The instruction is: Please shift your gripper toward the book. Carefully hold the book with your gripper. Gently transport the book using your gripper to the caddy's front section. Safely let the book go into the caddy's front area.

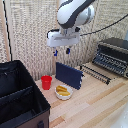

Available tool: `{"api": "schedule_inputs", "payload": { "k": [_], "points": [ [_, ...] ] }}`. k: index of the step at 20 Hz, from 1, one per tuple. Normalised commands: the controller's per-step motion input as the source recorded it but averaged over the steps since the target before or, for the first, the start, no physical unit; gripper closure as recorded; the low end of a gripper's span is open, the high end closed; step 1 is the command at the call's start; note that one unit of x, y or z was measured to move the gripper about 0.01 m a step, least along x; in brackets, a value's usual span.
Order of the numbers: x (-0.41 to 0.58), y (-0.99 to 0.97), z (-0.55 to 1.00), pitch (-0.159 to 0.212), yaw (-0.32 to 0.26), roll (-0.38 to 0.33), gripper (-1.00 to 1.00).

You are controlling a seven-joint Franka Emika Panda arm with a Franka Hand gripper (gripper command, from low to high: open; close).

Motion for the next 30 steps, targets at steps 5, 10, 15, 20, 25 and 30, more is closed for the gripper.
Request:
{"api": "schedule_inputs", "payload": {
  "k": [5,10,15,20,25,30],
  "points": [
    [0.471,-0.65,-0.24,0.000,0.156,0.081,-1.00],
    [0.456,-0.69,-0.23,0.000,0.183,0.088,-1.00],
    [0.306,-0.49,-0.26,0.047,0.157,0.050,-1.00],
    [0.131,-0.19,-0.33,0.079,0.008,0.006,-1.00],
    [0.221,-0.14,-0.41,0.111,-0.149,0.004,-1.00],
    [0.275,-0.13,-0.29,0.095,-0.237,0.001,1.00]
  ]
}}
